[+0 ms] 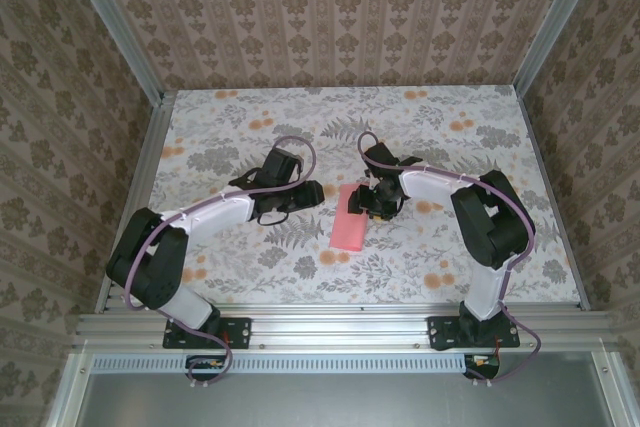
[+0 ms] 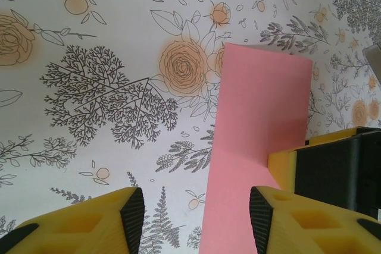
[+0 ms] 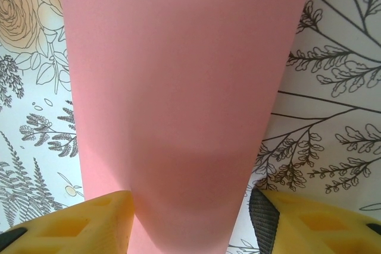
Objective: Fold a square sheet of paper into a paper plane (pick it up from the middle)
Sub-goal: Hold the square sheet of paper at the center of the table.
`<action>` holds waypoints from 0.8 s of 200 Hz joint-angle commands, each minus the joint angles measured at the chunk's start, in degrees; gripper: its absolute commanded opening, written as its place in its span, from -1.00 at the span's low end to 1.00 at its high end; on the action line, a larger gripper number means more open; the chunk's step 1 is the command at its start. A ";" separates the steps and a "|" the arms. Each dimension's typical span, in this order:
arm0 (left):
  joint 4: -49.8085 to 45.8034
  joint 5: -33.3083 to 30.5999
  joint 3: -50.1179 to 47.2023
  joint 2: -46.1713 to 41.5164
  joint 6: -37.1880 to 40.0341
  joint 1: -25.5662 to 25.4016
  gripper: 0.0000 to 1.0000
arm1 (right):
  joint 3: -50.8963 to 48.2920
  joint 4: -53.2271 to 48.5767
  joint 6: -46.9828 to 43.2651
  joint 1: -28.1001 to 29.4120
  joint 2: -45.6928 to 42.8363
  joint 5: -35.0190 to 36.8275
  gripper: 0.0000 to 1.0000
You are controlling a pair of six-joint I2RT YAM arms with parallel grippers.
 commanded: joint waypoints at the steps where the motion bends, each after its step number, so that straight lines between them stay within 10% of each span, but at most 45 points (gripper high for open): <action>1: 0.64 1.44 0.08 -1.12 -0.35 0.15 0.01 | 0.42 -2.79 -0.49 0.31 2.14 4.53 0.15; 160: -3.97 9.86 16.02 17.97 -1.25 -4.60 -0.90 | -0.39 -3.38 0.51 0.40 3.75 6.19 0.12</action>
